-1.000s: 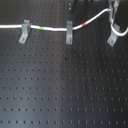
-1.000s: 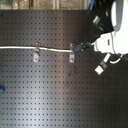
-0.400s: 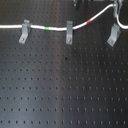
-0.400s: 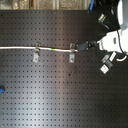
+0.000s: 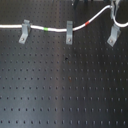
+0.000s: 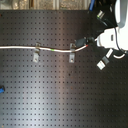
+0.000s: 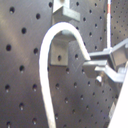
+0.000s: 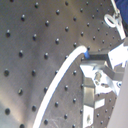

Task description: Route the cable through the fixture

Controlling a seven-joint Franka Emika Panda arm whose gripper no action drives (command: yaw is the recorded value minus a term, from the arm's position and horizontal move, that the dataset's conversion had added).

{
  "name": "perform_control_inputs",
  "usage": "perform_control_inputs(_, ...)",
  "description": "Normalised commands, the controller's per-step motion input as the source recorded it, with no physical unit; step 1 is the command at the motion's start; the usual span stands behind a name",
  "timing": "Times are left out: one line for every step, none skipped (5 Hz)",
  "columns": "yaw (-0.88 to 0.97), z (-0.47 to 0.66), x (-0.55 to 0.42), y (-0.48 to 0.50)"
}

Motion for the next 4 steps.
perform_control_inputs(0.11,0.00,-0.005,0.169)
perform_control_inputs(0.00,0.41,0.003,0.039)
perform_control_inputs(-0.03,0.44,0.006,0.026)
perform_control_inputs(-0.02,0.43,0.002,0.052)
